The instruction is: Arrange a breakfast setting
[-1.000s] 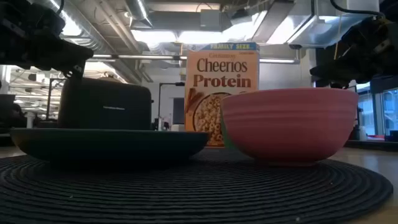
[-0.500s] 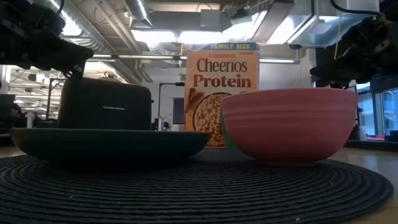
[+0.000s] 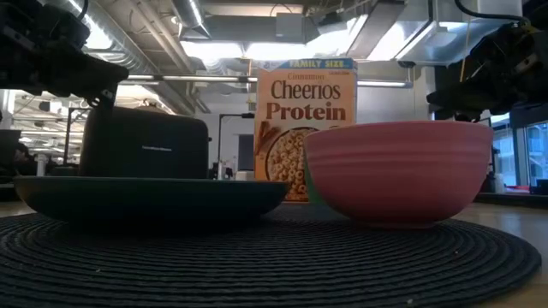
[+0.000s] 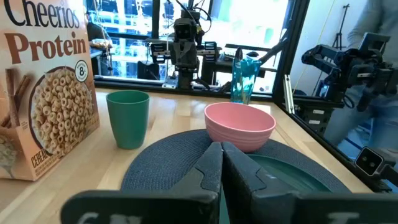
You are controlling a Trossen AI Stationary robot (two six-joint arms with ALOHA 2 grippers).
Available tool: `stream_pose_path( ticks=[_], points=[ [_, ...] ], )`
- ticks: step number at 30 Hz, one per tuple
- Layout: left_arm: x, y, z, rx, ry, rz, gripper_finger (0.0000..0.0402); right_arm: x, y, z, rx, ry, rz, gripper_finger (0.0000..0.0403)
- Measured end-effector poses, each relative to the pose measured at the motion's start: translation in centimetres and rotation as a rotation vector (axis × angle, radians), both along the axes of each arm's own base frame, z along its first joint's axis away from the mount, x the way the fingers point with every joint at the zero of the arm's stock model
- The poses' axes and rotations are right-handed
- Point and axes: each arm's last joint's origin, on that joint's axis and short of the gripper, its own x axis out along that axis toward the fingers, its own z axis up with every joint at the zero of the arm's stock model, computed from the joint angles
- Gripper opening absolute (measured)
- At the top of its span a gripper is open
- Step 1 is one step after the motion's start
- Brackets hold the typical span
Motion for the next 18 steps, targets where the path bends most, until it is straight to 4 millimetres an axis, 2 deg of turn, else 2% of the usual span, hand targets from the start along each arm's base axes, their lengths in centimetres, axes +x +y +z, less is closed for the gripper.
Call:
stream_pose_path(
  ticks=[14, 18],
  points=[
    [0.00, 0.00, 0.01, 0.000, 0.000, 0.000, 0.0000, 0.00, 0.00, 0.03, 0.000, -0.003, 0.000, 0.0000],
    [0.00, 0.00, 0.00, 0.000, 0.000, 0.000, 0.0000, 0.04, -0.03, 0.90, 0.041, -0.097, -0.011, 0.0000]
  ],
)
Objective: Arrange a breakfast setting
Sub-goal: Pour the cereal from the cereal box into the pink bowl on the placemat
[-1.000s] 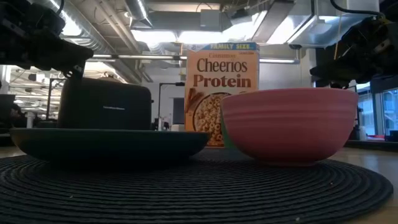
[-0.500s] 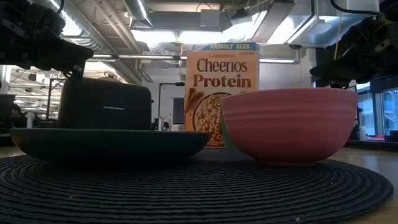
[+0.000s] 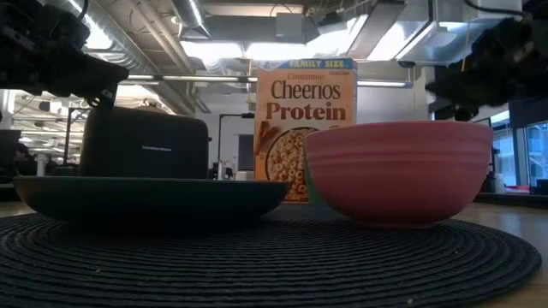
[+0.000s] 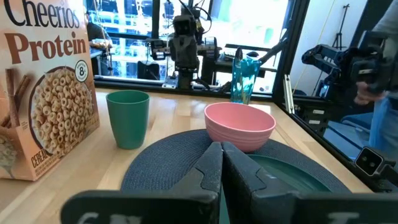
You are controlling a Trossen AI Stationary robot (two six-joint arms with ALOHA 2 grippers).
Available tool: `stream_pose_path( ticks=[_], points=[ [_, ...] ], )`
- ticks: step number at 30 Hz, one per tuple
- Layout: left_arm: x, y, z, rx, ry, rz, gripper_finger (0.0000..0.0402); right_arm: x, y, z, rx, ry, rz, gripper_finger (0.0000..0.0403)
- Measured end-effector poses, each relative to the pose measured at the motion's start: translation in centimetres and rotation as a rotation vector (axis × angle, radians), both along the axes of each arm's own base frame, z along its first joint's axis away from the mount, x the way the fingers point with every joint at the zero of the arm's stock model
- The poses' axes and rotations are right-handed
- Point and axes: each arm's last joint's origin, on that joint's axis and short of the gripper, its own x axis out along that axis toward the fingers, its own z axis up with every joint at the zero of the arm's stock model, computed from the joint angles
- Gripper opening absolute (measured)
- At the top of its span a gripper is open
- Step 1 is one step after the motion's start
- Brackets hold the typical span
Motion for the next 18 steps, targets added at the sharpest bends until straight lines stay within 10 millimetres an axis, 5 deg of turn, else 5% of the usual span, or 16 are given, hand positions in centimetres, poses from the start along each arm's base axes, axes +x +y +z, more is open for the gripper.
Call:
stream_pose_path(
  ticks=[5, 12, 18],
  points=[
    [0.0, 0.0, 0.0, 0.000, 0.000, 0.000, 0.0000, -0.1, 0.0, 1.7, 0.164, -0.184, 0.003, 0.0000],
    [0.0, 0.0, 0.0, 0.010, -0.001, 0.007, 0.0000, -0.5, -0.8, 3.2, 0.371, -0.306, -0.248, 0.0000],
    [-0.1, 0.8, 1.2, 0.156, -0.106, 0.272, 0.0000, -0.9, -1.3, 6.3, 0.380, -0.395, -0.415, 0.0000]
  ],
)
